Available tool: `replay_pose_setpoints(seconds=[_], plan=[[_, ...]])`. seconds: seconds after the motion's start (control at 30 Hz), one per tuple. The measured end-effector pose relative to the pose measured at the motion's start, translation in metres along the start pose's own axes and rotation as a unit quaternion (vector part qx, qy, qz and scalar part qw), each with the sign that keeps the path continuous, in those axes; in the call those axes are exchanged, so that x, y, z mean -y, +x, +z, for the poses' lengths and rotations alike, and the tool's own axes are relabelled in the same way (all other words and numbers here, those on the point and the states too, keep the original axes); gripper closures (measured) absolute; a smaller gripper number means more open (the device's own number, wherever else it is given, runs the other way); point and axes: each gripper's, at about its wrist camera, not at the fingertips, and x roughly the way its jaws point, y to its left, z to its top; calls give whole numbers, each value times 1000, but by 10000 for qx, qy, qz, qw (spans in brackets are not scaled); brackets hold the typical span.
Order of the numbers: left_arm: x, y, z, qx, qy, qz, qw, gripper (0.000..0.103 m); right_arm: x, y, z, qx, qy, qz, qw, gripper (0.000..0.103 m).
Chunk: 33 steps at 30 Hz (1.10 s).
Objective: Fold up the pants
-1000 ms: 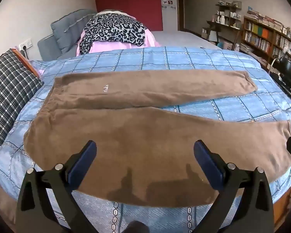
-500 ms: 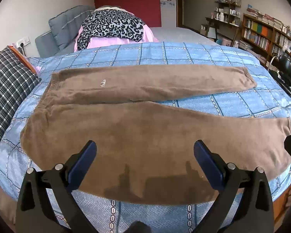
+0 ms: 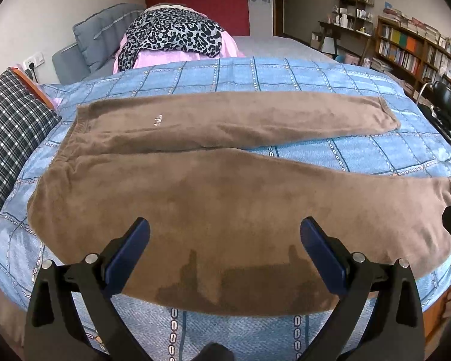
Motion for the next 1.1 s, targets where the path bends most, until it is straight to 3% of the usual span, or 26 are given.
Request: replay_pose_setpoints(seconds=[0.4, 1.1], plan=[[3, 4, 0, -68, 27, -8, 10000, 2, 7, 6, 2, -28, 79, -87, 9999, 5], [-5, 22, 0, -249, -39, 65, 9997, 2, 20, 30, -1, -393, 414, 185, 9982, 5]])
